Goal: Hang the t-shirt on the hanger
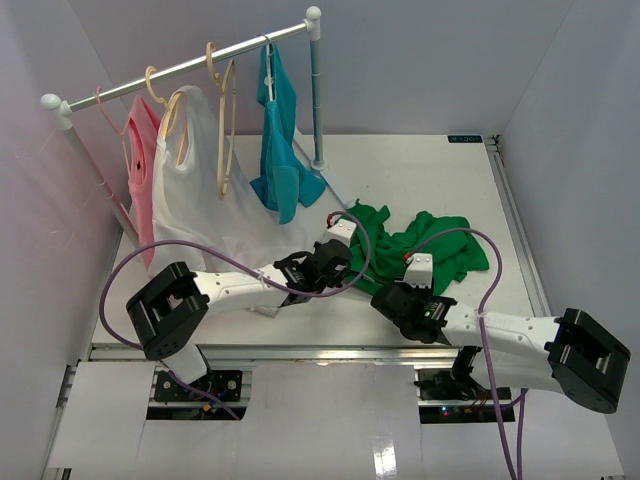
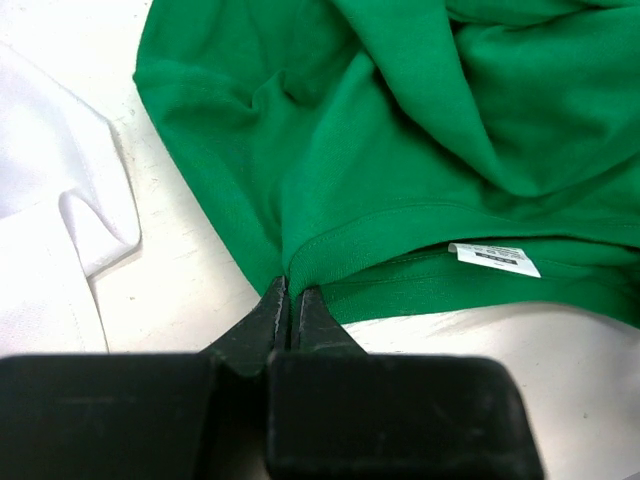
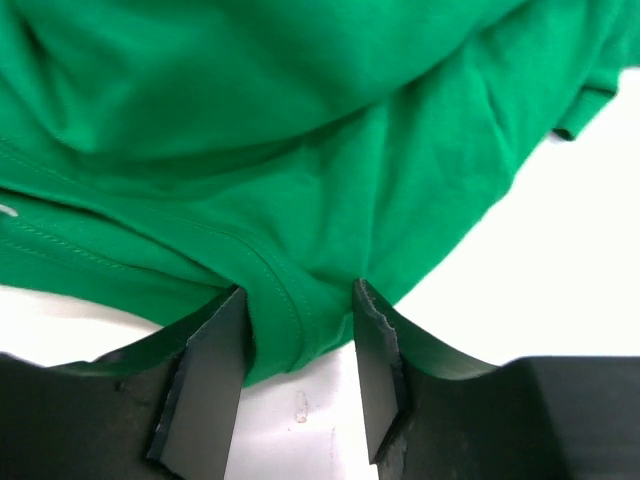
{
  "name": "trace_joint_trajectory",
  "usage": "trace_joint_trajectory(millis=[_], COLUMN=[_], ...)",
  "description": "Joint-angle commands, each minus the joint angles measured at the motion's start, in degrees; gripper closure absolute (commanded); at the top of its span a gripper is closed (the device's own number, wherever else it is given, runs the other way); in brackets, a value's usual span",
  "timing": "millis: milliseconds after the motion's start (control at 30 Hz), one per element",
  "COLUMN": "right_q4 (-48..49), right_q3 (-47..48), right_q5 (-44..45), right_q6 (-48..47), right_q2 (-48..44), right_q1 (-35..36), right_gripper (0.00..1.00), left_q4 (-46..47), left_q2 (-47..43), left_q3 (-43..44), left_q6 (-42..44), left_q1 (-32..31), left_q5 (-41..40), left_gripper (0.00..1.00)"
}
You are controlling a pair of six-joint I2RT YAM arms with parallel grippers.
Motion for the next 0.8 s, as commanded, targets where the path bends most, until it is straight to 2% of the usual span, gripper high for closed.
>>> trace_joint_trajectory(millis=[0,100,167,267,367,533,567,633,667,733,767], right_q4=[-6.8,-9.6,-10.7,-13.3,-16.6,-16.4,-15.5,-13.4,-11.9,-6.9,-4.3], right_q3=[4.0,5.7,7.1,9.6,11.9,17.2,18.2,19.9,20.2,21.0,20.5], right_q5=[6.4,7.6,8.0,8.6,9.5,5.6,4.8,3.5,2.3,-1.3,-2.0], right_q6=[7.9,10.0,10.4,10.6,10.5,0.2,-2.0,-7.7,-10.5,-18.3,-21.1], right_q2=[2.3,3.8,4.5,5.2,4.2,-1.9,-2.9,-5.4,-6.2,-7.6,-8.3], right_q1=[0.9,1.5,2.0,2.3,2.3,2.2,2.1,1.7,1.3,0.3,0.2], right_gripper=[0.54,0.59,0.68,0.87,0.92,0.92,0.92,0.92,0.92,0.92,0.92], left_q4=[0.8,0.9,1.1,1.1,1.1,-0.3,-0.6,-1.0,-0.8,-1.0,-1.2], left_q2=[-3.4,-3.6,-3.8,-4.5,-6.6,-13.3,-14.7,-16.8,-18.0,-21.1,-21.9], left_q3=[-0.6,-1.0,-1.3,-1.7,-2.9,-3.2,-3.3,-3.6,-4.0,-4.2,-3.9], left_q6=[-0.8,-1.2,-1.3,-1.7,-2.6,-4.8,-5.5,-6.6,-6.9,-6.8,-6.7], left_q1=[0.3,0.3,0.3,0.3,0.3,0.3,0.3,0.3,0.3,0.3,0.3], left_q5=[-1.5,-1.4,-1.4,-1.7,-2.2,-1.2,-0.9,-0.2,0.3,1.1,1.2], left_gripper=[1.00,1.00,1.00,1.00,1.00,1.00,0.98,0.86,0.78,0.51,0.45])
